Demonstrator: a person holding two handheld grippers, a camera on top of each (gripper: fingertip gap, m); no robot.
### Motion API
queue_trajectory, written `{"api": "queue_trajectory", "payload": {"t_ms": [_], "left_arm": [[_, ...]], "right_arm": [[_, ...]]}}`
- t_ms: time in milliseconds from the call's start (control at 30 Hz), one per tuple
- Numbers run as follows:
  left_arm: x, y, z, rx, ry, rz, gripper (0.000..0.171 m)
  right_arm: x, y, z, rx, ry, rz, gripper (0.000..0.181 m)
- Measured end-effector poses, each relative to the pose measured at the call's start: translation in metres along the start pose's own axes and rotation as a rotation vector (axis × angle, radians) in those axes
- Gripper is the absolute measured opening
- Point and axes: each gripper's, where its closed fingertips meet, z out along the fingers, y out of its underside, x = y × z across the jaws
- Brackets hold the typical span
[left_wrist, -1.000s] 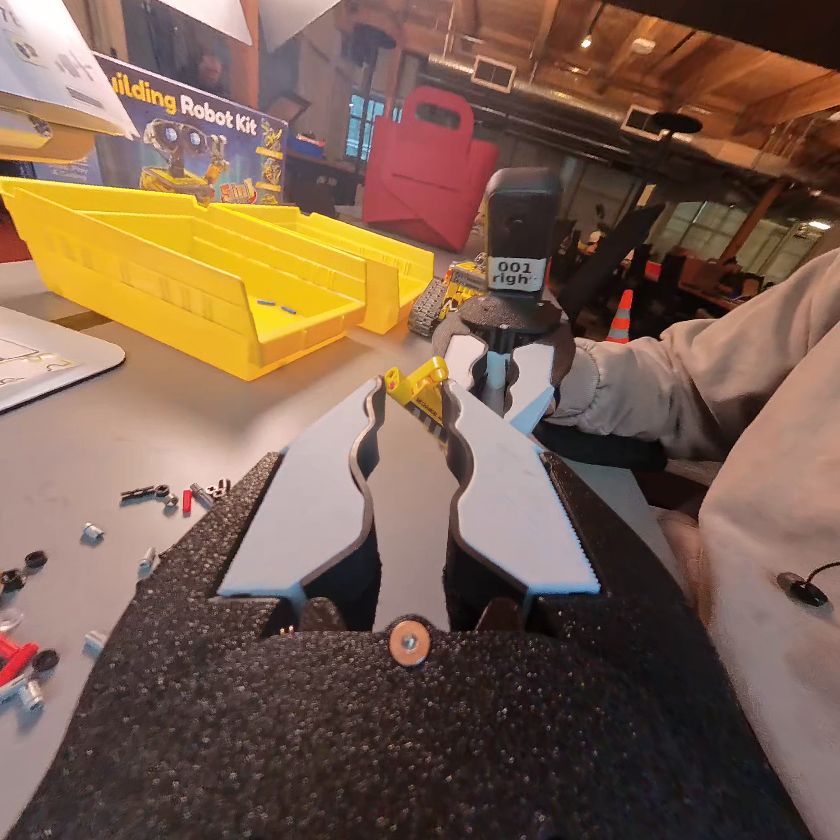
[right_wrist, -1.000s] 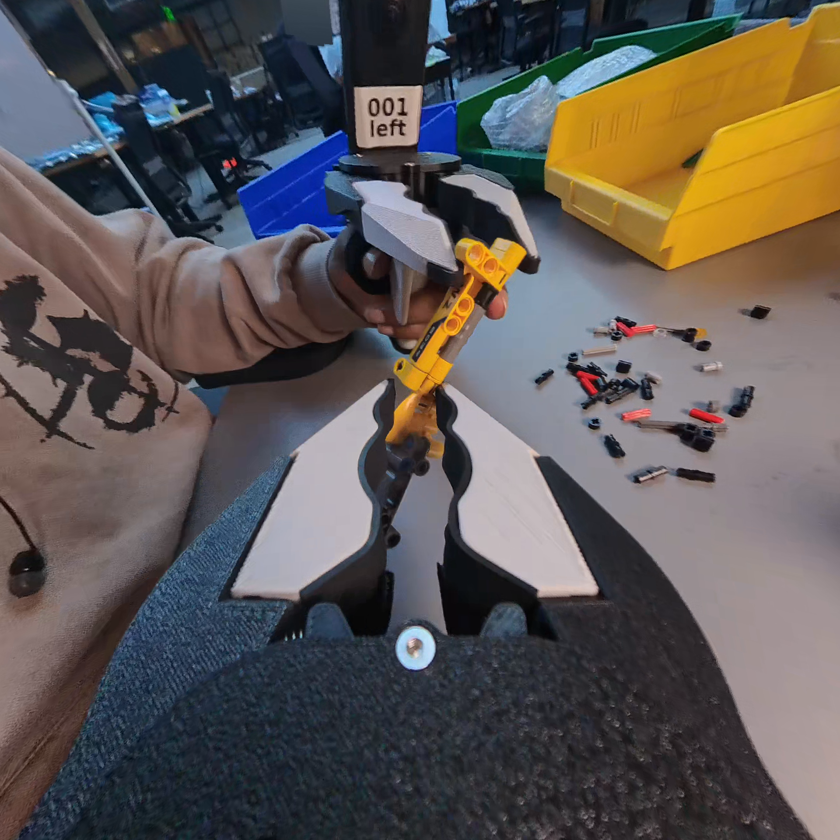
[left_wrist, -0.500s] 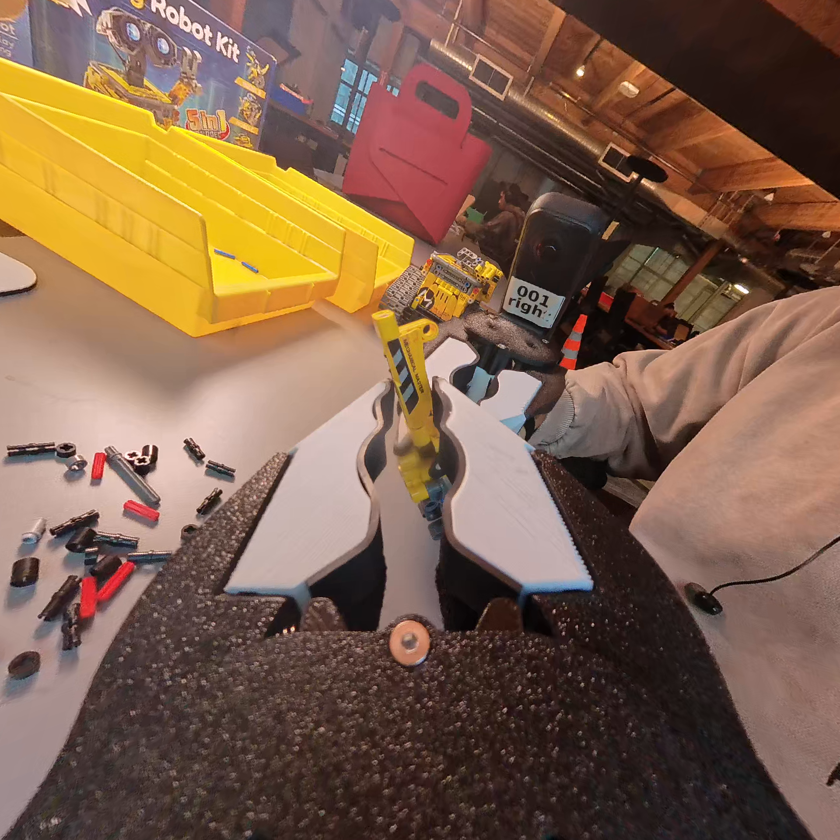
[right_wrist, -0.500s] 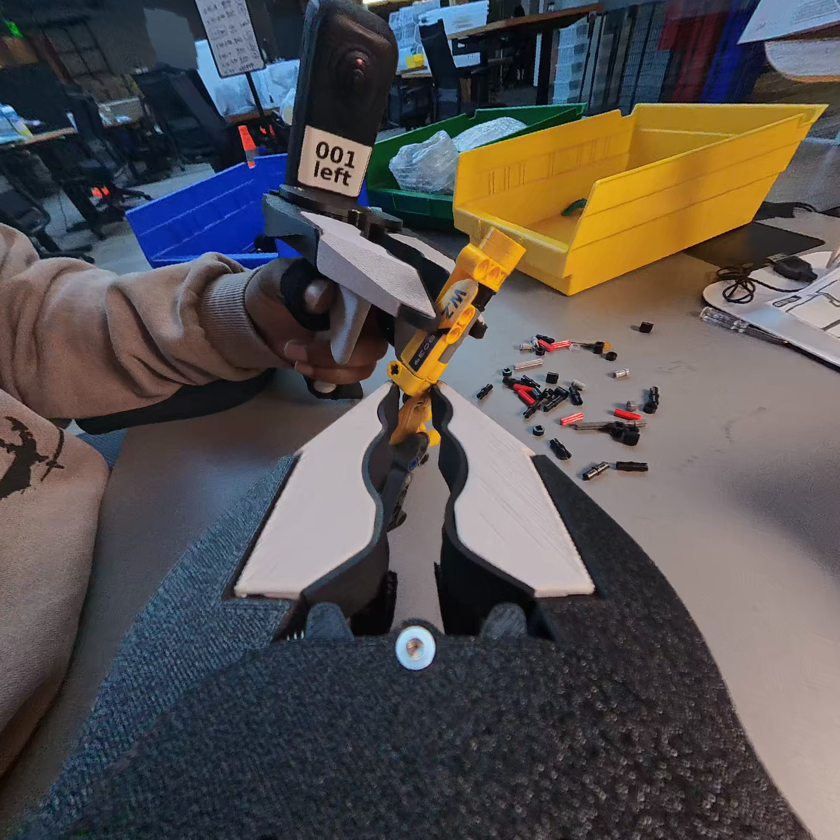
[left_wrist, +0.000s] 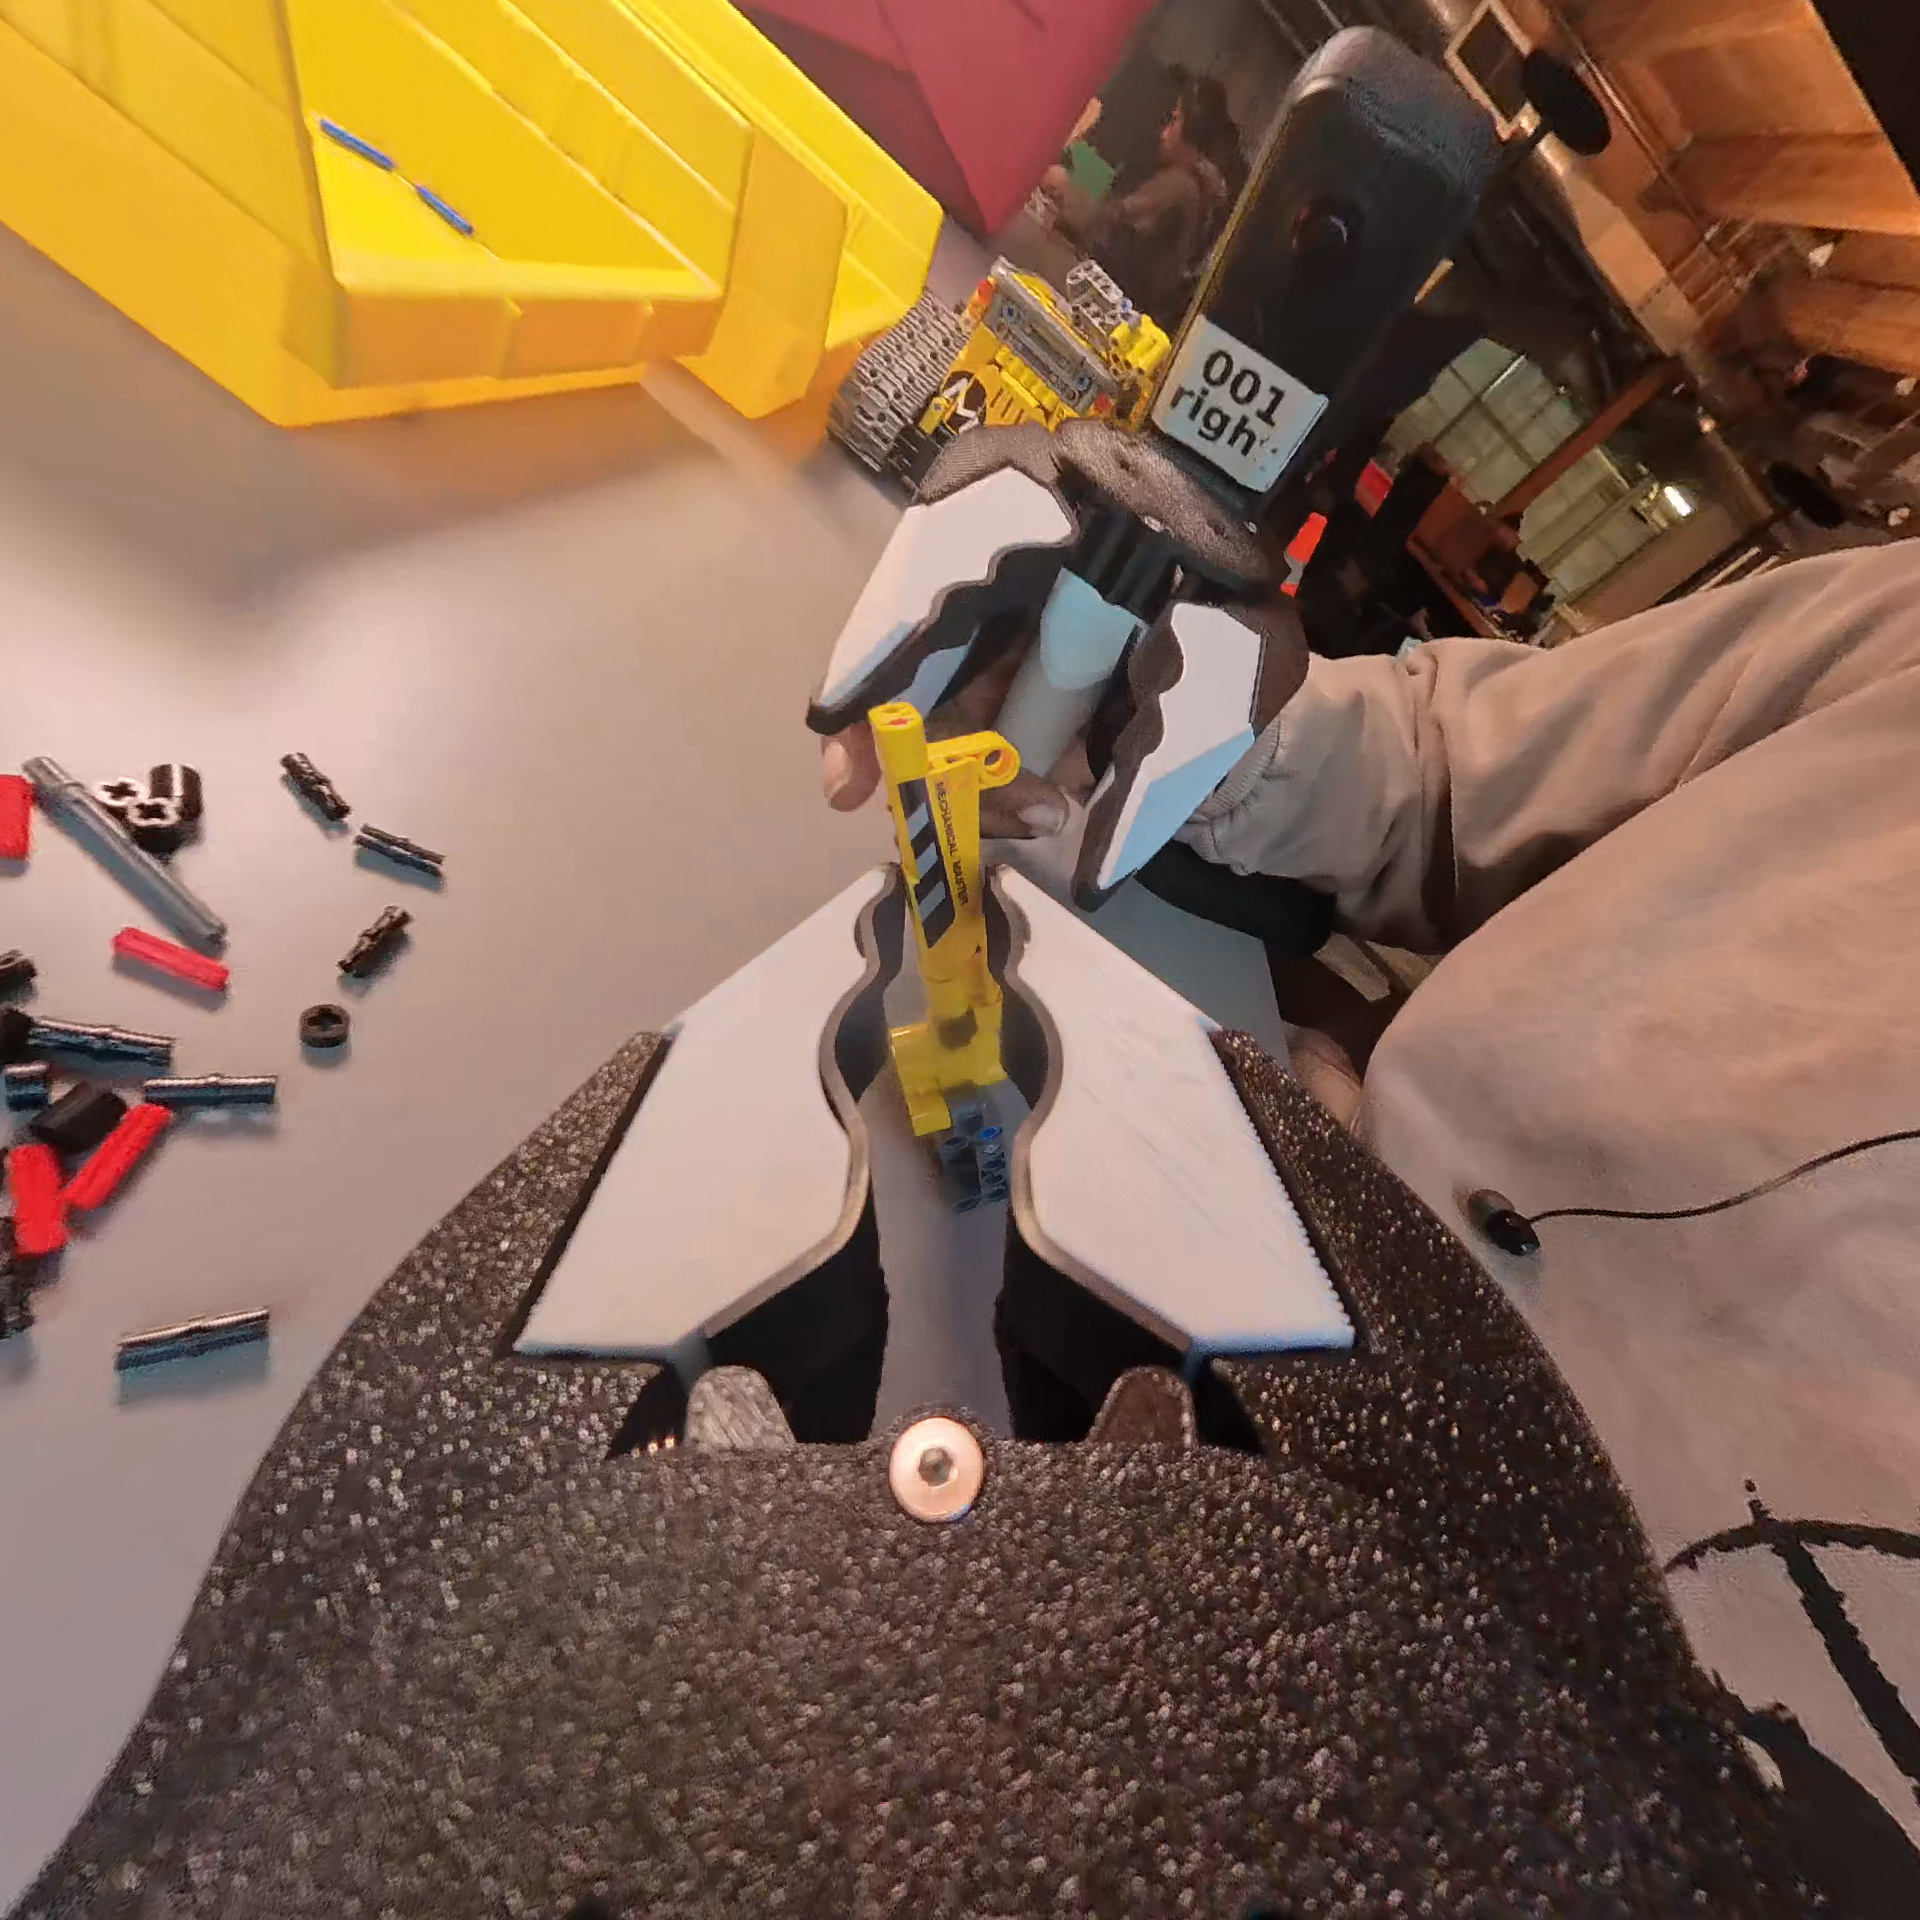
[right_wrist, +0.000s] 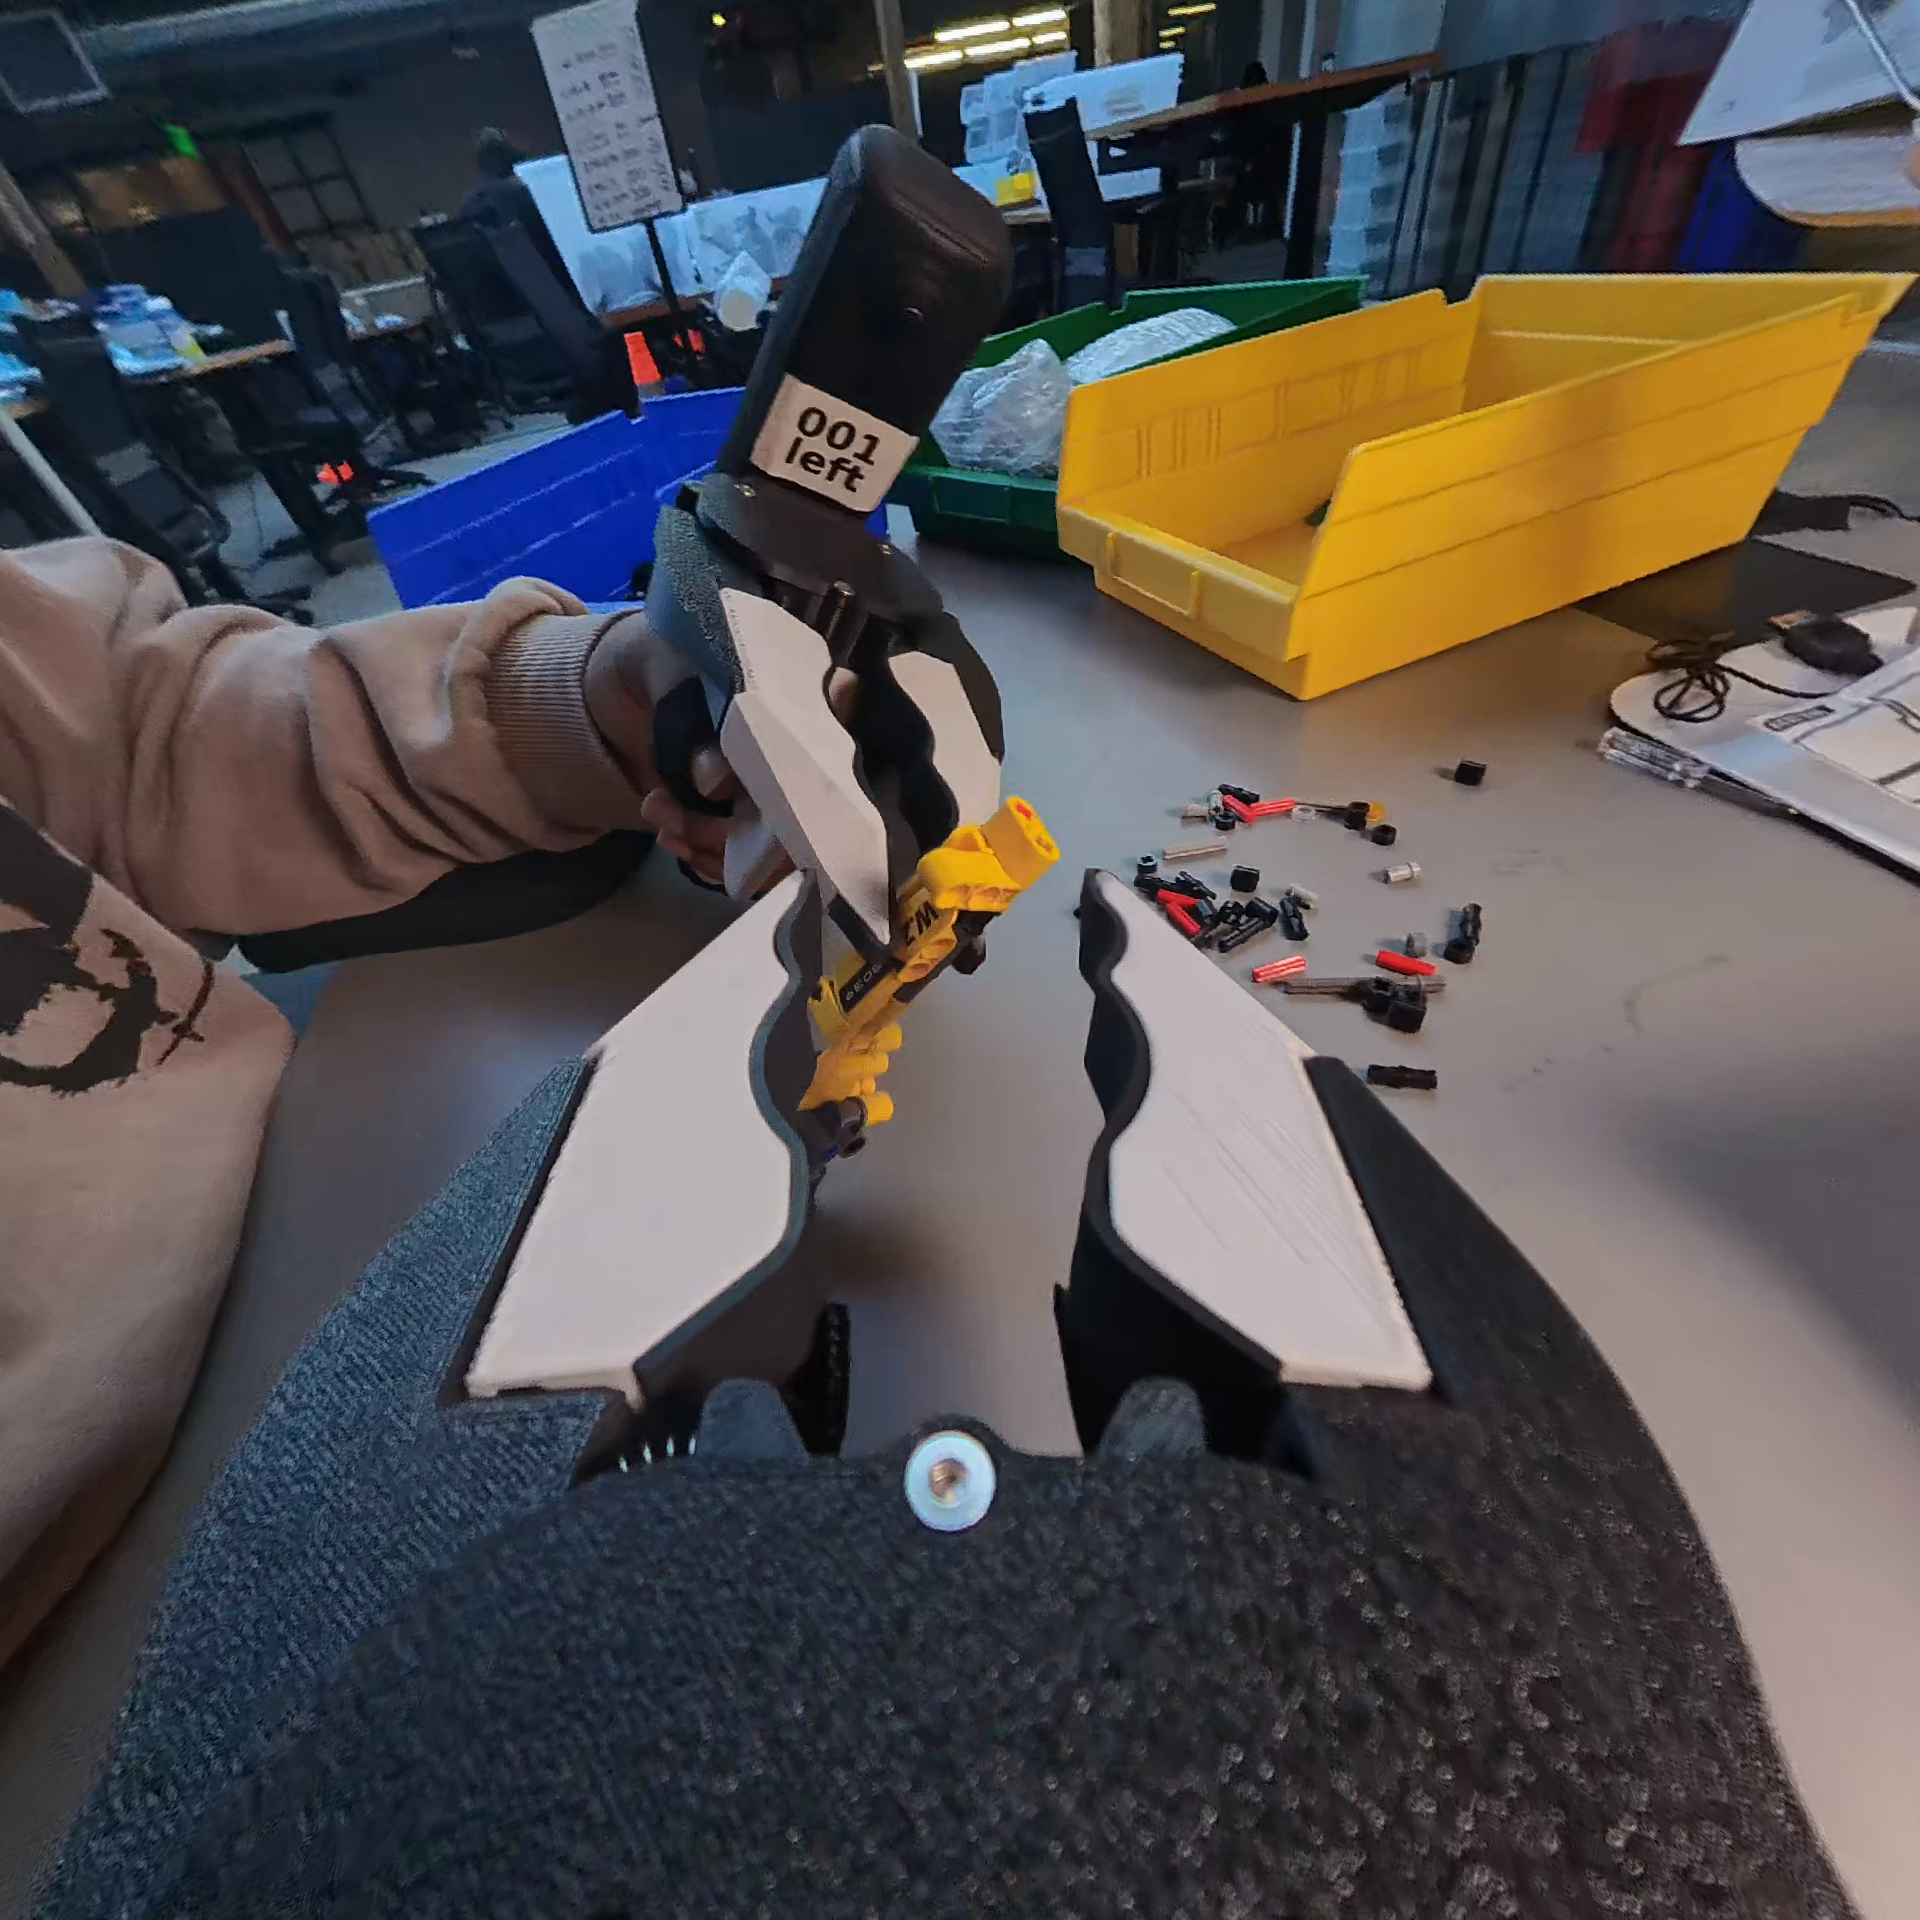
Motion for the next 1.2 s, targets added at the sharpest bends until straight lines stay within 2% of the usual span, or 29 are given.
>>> {"api": "queue_trajectory", "payload": {"t_ms": [133, 200, 367, 467, 533, 667, 700, 867, 1000, 1100, 1200], "left_arm": [[0.003, 0.007, 0.004, -0.041, -0.001, 0.024, 0.015], [0.004, 0.007, 0.005, -0.038, -0.002, 0.023, 0.015], [-0.007, 0.011, 0.007, -0.057, -0.064, -0.006, 0.018], [-0.028, 0.010, 0.001, -0.067, -0.197, 0.013, 0.023], [-0.040, 0.010, -0.003, -0.087, -0.286, 0.044, 0.024], [-0.054, 0.016, -0.002, -0.155, -0.379, 0.039, 0.024], [-0.059, 0.019, -0.001, -0.175, -0.413, 0.049, 0.024], [-0.074, 0.017, 0.000, -0.218, -0.541, 0.133, 0.020], [-0.081, 0.007, -0.009, -0.139, -0.604, 0.148, 0.020], [-0.084, -0.013, -0.026, 0.003, -0.697, 0.173, 0.020], [-0.083, -0.035, -0.044, 0.127, -0.797, 0.226, 0.019]], "right_arm": [[-0.004, 0.005, -0.001, -0.037, -0.029, -0.014, 0.038], [0.002, 0.004, -0.004, -0.038, -0.011, -0.009, 0.024], [0.012, 0.016, -0.005, -0.109, 0.014, 0.040, 0.023], [0.026, 0.028, -0.008, -0.181, 0.063, 0.125, 0.024], [0.045, 0.038, -0.014, -0.230, 0.157, 0.148, 0.024], [0.070, 0.060, -0.025, -0.365, 0.294, 0.053, 0.030], [0.074, 0.058, -0.027, -0.356, 0.317, 0.047, 0.036], [0.084, 0.042, -0.033, -0.270, 0.359, 0.062, 0.039], [0.080, 0.035, -0.029, -0.271, 0.356, 0.046, 0.031], [0.082, 0.035, -0.028, -0.261, 0.401, 0.028, 0.000], [0.091, 0.035, -0.034, -0.248, 0.447, 0.017, 0.000]]}}
